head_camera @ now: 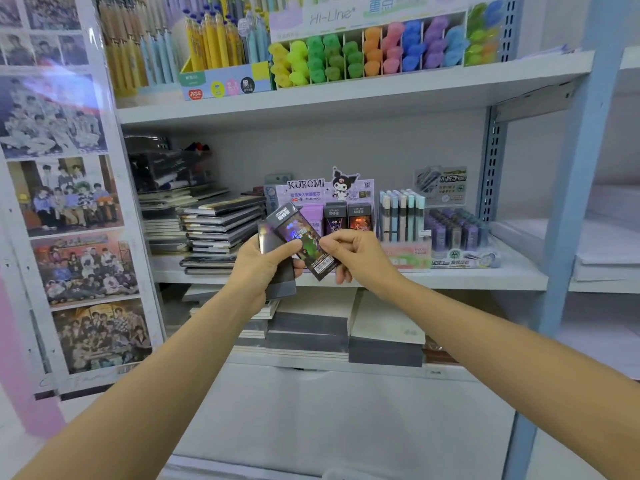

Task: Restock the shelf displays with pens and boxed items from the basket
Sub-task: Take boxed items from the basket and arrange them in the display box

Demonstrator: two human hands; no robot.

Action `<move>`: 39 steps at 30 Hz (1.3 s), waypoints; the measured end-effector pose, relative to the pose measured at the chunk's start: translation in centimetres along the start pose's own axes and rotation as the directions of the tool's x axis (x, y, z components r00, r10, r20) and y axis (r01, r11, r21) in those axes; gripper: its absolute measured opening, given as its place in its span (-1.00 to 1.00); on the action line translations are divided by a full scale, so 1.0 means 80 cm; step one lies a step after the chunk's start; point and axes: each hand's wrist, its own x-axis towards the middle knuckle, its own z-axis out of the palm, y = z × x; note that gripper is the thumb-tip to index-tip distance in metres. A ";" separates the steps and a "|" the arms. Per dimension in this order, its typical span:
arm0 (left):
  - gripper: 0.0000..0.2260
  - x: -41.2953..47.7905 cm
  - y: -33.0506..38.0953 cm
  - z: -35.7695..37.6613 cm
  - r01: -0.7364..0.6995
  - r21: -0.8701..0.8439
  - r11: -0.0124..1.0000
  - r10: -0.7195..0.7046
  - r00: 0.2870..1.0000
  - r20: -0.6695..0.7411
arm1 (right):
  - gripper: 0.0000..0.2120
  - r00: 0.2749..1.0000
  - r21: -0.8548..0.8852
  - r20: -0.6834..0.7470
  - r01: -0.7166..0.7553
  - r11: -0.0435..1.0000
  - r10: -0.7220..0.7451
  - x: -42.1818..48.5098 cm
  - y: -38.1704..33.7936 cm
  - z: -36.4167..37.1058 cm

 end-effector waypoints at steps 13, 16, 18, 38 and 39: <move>-0.74 0.018 -0.013 -0.001 0.050 0.133 0.990 -0.075 0.980 0.186 | -0.77 0.999 -0.084 -0.047 -0.015 0.996 0.011 0.047 -0.025 -0.021; -0.76 0.028 -0.017 -0.007 0.072 0.052 0.996 -0.080 0.984 0.157 | -0.78 0.967 -0.124 -0.253 -0.002 0.992 -0.029 0.069 -0.029 -0.050; -0.75 0.034 -0.023 -0.012 0.060 0.013 0.998 -0.061 0.988 0.141 | -0.78 0.945 -0.162 -0.323 0.004 0.987 -0.057 0.082 -0.027 -0.063; -0.46 0.067 -0.061 -0.021 0.030 -0.019 0.999 -0.026 0.988 0.153 | -0.84 0.993 -0.459 -0.111 -0.007 0.889 -0.050 0.110 0.024 -0.046; -0.49 0.069 -0.063 -0.021 0.032 -0.022 0.999 -0.028 0.988 0.150 | -0.84 0.992 -0.468 -0.114 -0.010 0.884 -0.050 0.111 0.024 -0.045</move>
